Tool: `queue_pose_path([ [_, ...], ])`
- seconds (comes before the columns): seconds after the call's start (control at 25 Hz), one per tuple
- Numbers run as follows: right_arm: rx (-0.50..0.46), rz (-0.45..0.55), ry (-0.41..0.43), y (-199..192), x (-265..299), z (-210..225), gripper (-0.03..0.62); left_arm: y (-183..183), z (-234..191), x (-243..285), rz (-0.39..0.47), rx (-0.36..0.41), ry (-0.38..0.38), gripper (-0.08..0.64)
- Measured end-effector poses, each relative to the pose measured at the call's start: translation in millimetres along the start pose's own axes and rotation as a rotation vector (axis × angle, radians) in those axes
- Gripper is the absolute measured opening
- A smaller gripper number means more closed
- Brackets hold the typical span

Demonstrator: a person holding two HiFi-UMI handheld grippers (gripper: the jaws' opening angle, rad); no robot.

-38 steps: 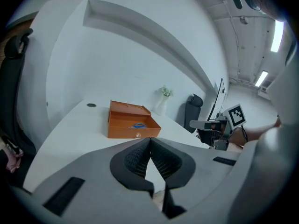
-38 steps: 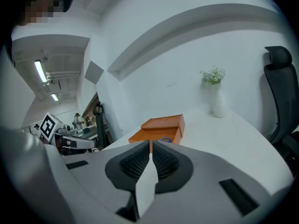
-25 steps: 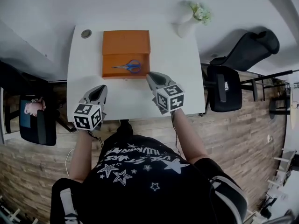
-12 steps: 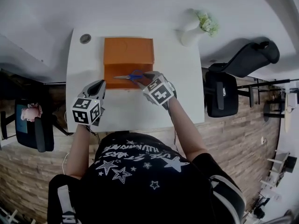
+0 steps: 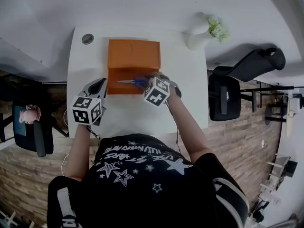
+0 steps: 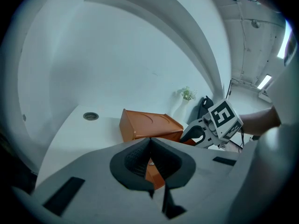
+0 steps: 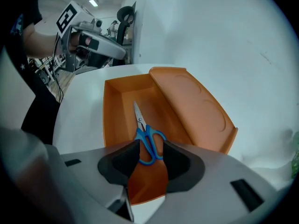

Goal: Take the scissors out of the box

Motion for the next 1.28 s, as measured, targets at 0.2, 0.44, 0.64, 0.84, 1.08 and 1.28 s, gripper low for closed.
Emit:
queue_pose_path([
  [0.2,-0.065,-0.085,0.011,-2.7,14.3,-0.8,0.158,-1.2,-9.5,4.3,0.001,-0.009,-0.003,0.018],
  [0.44,-0.105,-0.144,0.029,-2.1,24.7,-3.1,0.158,-2.0,-19.1,10.7,0.006,-0.035,0.001,0.018],
  [0.64,-0.123,-0.183,0.029,-1.5,33.3,1.4,0.158,-5.8,-25.6,16.3,-0.012,-0.024,0.002,0.018],
  [0.84,-0.167,-0.237,0.069,-2.1,35.9,-5.4,0.111,-8.4,-27.7,18.2,-0.004,-0.052,0.002,0.017],
  [1.08,-0.177,-0.262,0.099,-1.2,37.0,-7.2,0.103,-13.7,-26.5,18.9,-0.011,-0.070,0.000,0.018],
  [1.28,-0.206,-0.235,0.084,-1.1,35.7,-8.6,0.100,-17.1,-22.1,20.3,-0.029,-0.050,-0.004,0.018],
])
Point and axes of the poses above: the fingertips, and each gripper's own axes: x forward along the fingers, z to its right, y out of its top, the point moved 2 cm from there along -x, backward along the fingers, and after that the axes turned 13 degrees about x, right-handed, at the moved point
